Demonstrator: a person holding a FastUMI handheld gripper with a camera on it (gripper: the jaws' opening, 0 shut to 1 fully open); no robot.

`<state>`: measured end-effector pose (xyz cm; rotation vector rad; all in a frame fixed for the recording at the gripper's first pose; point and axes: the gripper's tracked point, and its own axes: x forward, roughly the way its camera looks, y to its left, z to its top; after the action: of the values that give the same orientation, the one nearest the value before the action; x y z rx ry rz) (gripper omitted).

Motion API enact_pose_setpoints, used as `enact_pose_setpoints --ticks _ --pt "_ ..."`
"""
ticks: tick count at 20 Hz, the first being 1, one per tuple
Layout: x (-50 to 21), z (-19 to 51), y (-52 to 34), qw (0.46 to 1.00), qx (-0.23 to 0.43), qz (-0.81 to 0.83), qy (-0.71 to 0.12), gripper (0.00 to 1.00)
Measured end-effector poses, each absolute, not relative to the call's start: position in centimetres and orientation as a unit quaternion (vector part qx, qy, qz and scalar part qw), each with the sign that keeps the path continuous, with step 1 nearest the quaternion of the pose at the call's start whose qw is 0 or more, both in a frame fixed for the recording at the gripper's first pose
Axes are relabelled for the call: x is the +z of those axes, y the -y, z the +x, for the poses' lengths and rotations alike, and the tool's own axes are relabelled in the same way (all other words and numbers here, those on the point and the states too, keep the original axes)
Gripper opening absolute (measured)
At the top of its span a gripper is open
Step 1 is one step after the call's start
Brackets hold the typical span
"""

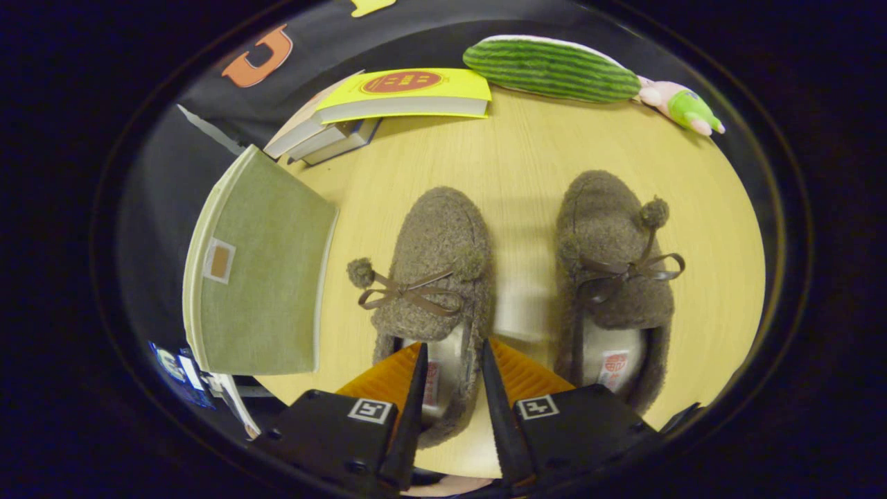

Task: Open the storage box then place both shoes into the box .Put the left shoe in first, then the right shoe, with the right side of both shoes facing outward in a uniform manner.

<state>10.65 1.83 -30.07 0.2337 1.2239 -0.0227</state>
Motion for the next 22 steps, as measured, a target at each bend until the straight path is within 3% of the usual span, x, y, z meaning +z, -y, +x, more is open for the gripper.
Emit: enact_pose_setpoints --ticks 3,7,13,22 --pt "-30.2 10.4 -1.4 0.805 -0.022 0.124 -0.580 0.30" --pt "-30.0 9.6 -2.3 0.787 -0.022 0.186 -0.587 0.11" --pt "-26.7 8.7 -4.8 0.783 -0.012 0.254 -0.567 0.06" --pt "-11.5 11.1 -15.6 0.842 0.078 0.270 -0.461 0.06"
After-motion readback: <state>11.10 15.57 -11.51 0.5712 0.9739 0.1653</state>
